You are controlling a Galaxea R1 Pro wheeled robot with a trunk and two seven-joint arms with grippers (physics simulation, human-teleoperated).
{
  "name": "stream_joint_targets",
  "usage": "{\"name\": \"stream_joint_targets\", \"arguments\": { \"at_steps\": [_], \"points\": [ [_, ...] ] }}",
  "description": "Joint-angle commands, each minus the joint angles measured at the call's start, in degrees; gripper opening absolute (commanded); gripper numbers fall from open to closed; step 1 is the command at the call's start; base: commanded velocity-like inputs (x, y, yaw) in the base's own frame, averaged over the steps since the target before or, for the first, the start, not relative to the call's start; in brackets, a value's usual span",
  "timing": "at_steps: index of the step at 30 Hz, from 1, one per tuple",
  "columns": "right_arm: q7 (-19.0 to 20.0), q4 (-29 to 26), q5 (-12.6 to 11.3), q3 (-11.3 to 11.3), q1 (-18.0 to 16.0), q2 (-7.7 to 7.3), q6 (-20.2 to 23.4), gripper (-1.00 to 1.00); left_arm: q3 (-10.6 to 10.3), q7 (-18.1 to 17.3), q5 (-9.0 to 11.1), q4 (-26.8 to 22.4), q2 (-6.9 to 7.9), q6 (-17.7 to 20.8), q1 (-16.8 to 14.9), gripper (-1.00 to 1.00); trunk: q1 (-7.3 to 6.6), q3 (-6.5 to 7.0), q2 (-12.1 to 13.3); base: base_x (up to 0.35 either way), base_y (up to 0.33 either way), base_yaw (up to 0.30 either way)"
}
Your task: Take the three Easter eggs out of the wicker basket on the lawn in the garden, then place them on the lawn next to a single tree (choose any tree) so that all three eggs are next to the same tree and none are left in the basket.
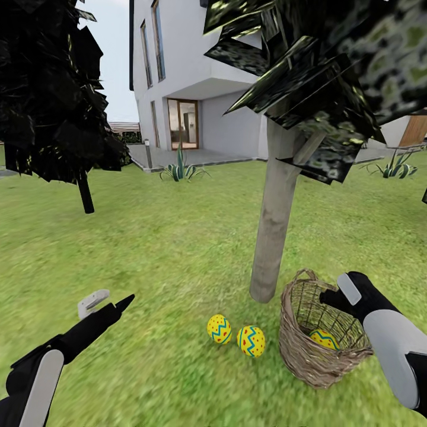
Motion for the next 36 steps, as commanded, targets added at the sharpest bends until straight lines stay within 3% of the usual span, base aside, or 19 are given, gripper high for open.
{"name": "stream_joint_targets", "arguments": {
  "at_steps": [1, 15, 16, 24, 28, 36],
  "points": [
    [-0.5, -0.1, -0.6, -0.1, 0.0, 0.01, 0.1, 1.00, 0.1, -0.2, 0.0, 0.0, -0.01, 0.3, 0.0, 1.00, 0.21, -0.24, -0.4, 0.000, 0.000, 0.000],
    [-0.5, 0.0, -0.6, 0.4, -0.1, 0.18, 0.8, 1.00, 0.1, -0.2, 0.0, 0.0, -0.06, 0.3, 0.0, 1.00, 3.29, -2.76, -6.1, 0.000, 0.000, 0.000],
    [-0.7, 0.0, -0.5, 0.4, -1.1, 0.19, 3.5, 1.00, 0.1, -0.2, 0.0, 0.0, -0.07, 0.3, -0.1, 1.00, 3.51, -2.93, -6.5, 0.000, 0.000, 0.000],
    [-1.1, 1.4, -0.4, 0.4, -6.4, 0.04, 10.7, 1.00, 0.1, -0.2, 0.0, 0.0, -0.02, 0.4, 0.0, 1.00, 3.71, -4.71, -6.6, 0.000, 0.000, 0.000],
    [-1.1, 4.5, -0.3, 0.3, -8.0, 0.18, 11.3, 1.00, 0.3, -0.3, 0.1, -0.1, 0.09, 0.4, 0.0, 1.00, 3.71, -4.71, -6.6, 0.000, 0.000, 0.000],
    [-1.1, 5.3, -0.3, 0.3, -8.3, 0.19, 11.3, 1.00, 1.0, -0.4, 0.0, -0.1, 0.11, 0.4, -0.1, 1.00, 3.71, -4.71, -6.6, 0.025, 0.000, 0.000]
  ]
}}
